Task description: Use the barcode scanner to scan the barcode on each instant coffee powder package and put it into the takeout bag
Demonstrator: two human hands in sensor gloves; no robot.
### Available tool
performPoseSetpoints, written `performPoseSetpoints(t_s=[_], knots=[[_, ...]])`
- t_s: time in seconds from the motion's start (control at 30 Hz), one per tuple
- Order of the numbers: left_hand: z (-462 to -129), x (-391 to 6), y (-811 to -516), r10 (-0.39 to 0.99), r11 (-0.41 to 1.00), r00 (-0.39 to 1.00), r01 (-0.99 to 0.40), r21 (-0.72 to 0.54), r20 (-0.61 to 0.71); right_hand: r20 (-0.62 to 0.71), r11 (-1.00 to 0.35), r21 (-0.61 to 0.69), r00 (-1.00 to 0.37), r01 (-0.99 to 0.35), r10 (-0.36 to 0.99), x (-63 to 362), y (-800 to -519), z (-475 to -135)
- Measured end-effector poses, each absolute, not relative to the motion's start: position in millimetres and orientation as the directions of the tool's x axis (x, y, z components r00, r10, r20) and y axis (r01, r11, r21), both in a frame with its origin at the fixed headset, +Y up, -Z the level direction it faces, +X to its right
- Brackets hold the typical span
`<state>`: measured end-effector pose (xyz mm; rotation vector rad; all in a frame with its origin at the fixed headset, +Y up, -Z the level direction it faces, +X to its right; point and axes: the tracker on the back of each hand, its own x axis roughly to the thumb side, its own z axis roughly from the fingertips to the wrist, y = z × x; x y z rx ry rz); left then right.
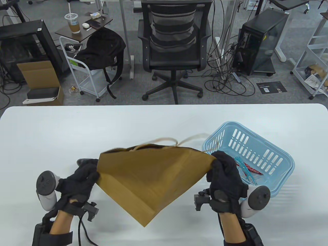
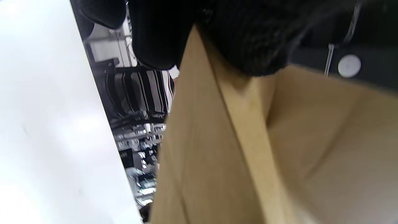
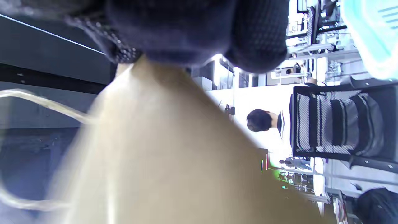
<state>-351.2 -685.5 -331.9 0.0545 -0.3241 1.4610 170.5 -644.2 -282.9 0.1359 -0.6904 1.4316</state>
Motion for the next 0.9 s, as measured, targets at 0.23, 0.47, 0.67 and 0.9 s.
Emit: performPoseSetpoints(t_s=[0.23,0.47,0.67,0.9], knots=[[-332,-354,-686,0.972,0.032,-0.027,-0.968,-0.248,0.233,0.47,0.071,-0.361,-0.115,-0.93,0.875,168,-648,-285],[-327,-349,-689,0.966,-0.025,-0.049,-0.995,-0.096,0.254,0.423,-0.121,-0.368,-0.282,-0.922,0.861,147,-648,-282],[-322,-337,-685,0.947,0.127,0.121,-0.992,0.0,0.297,0.321,-0.306,-0.316,-0.405,-0.898,0.856,121,-653,-282],[-317,-319,-688,0.916,0.219,0.222,-0.975,0.047,0.335,0.093,-0.382,-0.241,-0.413,-0.892,0.906,102,-687,-293]])
